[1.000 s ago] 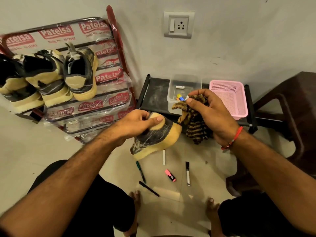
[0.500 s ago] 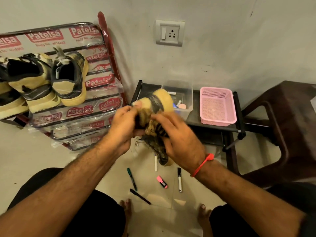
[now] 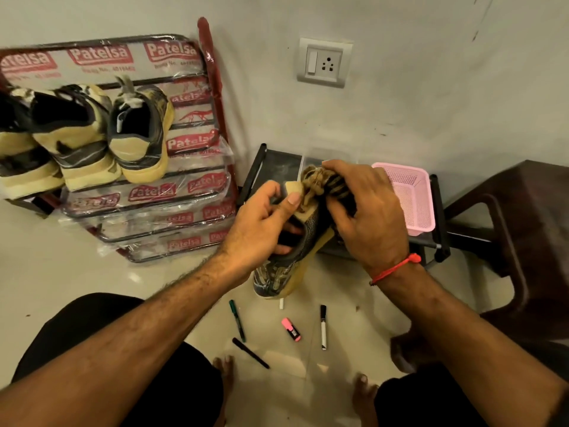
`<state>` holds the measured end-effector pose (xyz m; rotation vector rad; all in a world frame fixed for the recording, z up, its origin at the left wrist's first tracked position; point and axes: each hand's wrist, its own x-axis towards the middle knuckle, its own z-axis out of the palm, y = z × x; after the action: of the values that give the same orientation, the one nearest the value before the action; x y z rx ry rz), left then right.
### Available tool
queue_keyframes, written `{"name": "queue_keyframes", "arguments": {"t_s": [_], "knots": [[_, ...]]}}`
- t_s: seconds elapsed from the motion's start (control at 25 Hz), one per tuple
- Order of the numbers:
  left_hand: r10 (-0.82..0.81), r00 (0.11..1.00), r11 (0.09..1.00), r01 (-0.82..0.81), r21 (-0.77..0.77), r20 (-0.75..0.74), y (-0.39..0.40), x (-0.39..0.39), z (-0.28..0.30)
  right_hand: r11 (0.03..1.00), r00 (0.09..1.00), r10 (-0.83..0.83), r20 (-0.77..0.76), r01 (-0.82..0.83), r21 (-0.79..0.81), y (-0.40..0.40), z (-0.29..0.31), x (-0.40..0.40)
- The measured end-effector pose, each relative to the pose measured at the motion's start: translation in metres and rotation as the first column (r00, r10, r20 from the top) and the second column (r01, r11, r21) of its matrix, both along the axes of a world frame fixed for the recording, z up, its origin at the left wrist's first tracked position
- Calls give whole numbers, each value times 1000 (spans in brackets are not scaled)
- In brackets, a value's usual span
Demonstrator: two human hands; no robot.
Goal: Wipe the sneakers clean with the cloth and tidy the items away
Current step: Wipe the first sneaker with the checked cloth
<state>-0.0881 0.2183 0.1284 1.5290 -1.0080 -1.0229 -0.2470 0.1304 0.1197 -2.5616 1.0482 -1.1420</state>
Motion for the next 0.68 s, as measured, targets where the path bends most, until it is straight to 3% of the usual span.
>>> {"name": "queue_keyframes", "arguments": {"t_s": [0.08,0.24,0.48,0.68], "knots": [[61,998,997,-60,-40,23,-3,1,-2,998,1000,14,0,-14,56,3,-7,-1],[220,971,975,-220,6,-90,-9,20,-1,983,990,123,-71,-112,145,31,-30,7],[14,994,999,-8,-52,108,-2,1,-11,994,997,-30,65,23,110,3,-1,2],[23,973,983,19,-181,229,-3,-4,-18,982,997,-81,-4,81,173,7,-4,0]]}}
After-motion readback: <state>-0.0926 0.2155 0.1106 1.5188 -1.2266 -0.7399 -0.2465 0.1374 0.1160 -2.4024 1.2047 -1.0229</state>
